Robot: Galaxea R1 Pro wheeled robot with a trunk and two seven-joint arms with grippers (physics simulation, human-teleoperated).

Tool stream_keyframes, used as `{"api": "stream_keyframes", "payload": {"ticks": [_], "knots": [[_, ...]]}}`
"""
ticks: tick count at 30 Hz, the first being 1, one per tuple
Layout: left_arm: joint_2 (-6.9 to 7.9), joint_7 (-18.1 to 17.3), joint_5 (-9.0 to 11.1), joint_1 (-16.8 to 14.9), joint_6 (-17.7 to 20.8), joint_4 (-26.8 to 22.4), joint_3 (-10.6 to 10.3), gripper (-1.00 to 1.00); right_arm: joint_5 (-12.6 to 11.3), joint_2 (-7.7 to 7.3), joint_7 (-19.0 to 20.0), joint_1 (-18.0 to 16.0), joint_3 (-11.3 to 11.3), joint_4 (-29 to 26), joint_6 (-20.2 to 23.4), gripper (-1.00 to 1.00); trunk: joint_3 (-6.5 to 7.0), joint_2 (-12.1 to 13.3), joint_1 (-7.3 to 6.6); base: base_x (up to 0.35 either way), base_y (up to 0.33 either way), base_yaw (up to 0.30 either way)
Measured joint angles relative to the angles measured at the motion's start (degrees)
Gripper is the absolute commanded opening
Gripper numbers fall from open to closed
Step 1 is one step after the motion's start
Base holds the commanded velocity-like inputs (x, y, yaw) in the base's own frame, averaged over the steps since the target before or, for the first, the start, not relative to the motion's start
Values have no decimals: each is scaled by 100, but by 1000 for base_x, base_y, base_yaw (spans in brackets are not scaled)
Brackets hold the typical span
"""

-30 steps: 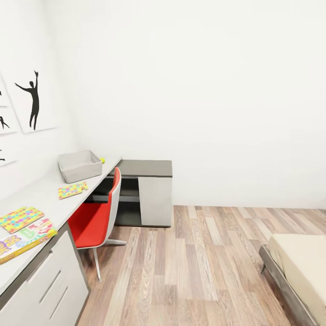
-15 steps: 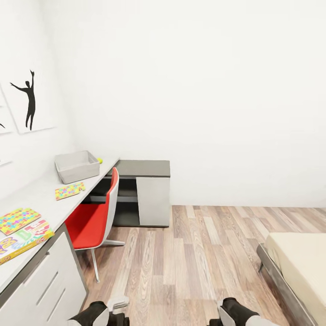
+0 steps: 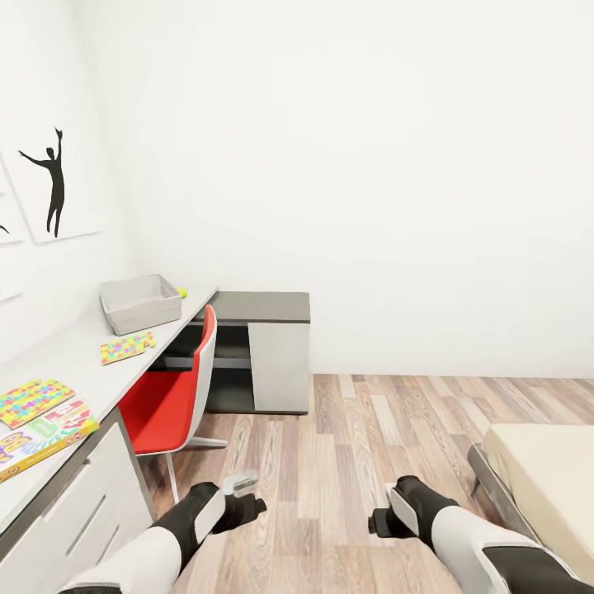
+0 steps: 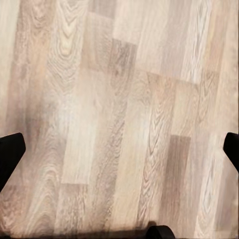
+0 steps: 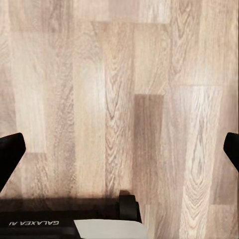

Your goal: Put all the toys in the child's room - the three board games (two on the bed and one on the table), the two jigsaw puzzles on the table, and the tennis ball on the table - inside the toy box on the table in the child's room.

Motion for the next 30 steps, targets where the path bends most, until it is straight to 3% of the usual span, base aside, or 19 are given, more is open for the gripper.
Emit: {"api": "stream_keyframes", "payload": {"ticks": [1, 3, 9, 12, 16, 18, 19, 21, 22, 24, 25, 28, 30], "knots": [[0, 1, 0, -1, 2, -4, -1, 100, -2, 0, 0, -3, -2, 0, 0, 100, -1, 0, 0, 0, 0, -1], [-29, 12, 225, -35, 64, -288, -7, 100, -5, -19, 5, -162, -4, -81, 25, 100, 0, 0, 0, 0, 0, -1], [-87, 21, 588, -31, 152, -767, -54, 100, -8, -58, 16, -350, -11, -461, 175, 100, 0, 0, 0, 0, 0, 0], [-114, 24, 639, -6, 165, -866, -63, 100, -9, -67, 19, -363, -16, -636, 235, 100, -1, 0, 0, 0, 0, 0], [-182, 23, 733, 142, 188, -1214, -101, 100, -4, -89, 26, -339, -19, -1331, 342, 100, -1, 0, 0, 0, 0, 0], [-211, 24, 777, 321, 205, -1617, -189, 100, -1, -98, 30, -170, -20, -1914, 353, 100, -1, 0, 0, 0, 0, 0], [-211, 24, 775, 325, 206, -1625, -191, 100, -2, -98, 30, -166, -20, -1924, 353, 100, -1, 0, 0, 0, 0, 0], [-228, 28, 822, 569, 231, -2125, -343, 100, -2, -99, 35, 157, -10, -2624, 345, 100, -1, 0, 0, 0, 0, 0], [-228, 28, 820, 573, 231, -2134, -345, 100, -3, -99, 35, 163, -10, -2636, 345, 100, -1, 0, 0, 0, 0, 0], [-234, 33, 859, 801, 276, -2611, -485, 100, -6, -94, 50, 557, 8, -3434, 362, 100, -1, 0, 0, 0, 0, -16], [-234, 33, 857, 805, 277, -2618, -487, 100, -6, -94, 50, 564, 8, -3448, 362, 100, -1, 0, 0, 0, 0, -47], [-224, 34, 966, 1027, 356, -3086, -603, 100, 1, -80, 64, 1109, 11, -4573, 482, 100, -2, 0, 0, 0, 0, -117], [-217, 34, 1030, 1075, 375, -3186, -626, 100, 2, -77, 67, 1254, 12, -4883, 592, 100, -3, 0, 0, 0, 0, -173]]}}
